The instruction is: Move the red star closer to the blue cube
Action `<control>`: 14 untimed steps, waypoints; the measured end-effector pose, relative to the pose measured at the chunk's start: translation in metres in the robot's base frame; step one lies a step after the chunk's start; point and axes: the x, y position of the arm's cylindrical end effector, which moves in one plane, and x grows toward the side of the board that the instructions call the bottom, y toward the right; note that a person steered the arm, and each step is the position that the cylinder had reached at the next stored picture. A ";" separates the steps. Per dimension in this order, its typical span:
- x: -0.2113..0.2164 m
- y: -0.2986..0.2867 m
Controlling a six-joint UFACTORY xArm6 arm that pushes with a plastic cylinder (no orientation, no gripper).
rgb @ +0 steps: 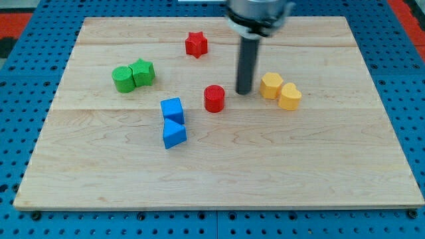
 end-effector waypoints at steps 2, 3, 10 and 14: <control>0.051 -0.012; 0.053 -0.012; -0.131 -0.076; -0.040 -0.095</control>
